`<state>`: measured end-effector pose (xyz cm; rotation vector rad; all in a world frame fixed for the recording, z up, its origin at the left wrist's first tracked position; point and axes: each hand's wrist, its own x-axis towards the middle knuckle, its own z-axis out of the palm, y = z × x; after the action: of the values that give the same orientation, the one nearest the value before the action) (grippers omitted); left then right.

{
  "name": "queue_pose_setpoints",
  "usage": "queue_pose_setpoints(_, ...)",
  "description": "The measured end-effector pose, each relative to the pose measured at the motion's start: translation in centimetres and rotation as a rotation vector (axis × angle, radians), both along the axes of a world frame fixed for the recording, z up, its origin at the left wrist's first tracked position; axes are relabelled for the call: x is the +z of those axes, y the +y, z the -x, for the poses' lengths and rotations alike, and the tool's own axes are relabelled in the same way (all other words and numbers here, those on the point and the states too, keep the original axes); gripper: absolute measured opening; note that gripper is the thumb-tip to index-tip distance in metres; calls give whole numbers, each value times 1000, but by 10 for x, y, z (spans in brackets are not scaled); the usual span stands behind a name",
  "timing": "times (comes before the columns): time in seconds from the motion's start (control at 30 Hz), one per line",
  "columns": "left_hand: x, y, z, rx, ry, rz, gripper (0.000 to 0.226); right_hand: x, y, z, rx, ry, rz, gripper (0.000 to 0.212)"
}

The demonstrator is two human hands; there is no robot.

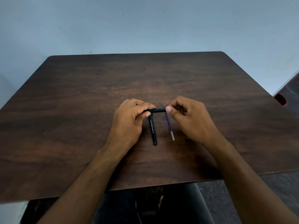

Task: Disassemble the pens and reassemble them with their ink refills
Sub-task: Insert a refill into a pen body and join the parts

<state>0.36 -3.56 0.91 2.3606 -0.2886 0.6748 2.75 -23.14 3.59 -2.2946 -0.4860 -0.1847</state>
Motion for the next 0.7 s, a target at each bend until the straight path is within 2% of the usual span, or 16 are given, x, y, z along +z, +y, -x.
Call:
queue_pose_setpoints(0.17, 1, 1, 0, -1, -6, -1, 20, -2, 5, -2, 11, -15, 55, 29)
queue_pose_setpoints(0.4, 4, 1, 2, 4, -28, -11, 21, -2, 7, 0, 36, -45, -5, 35)
queue_pose_setpoints(0.7, 3, -1, 4, 11, -92, -4, 20, -4, 5, 3, 13, 100, -109, 40)
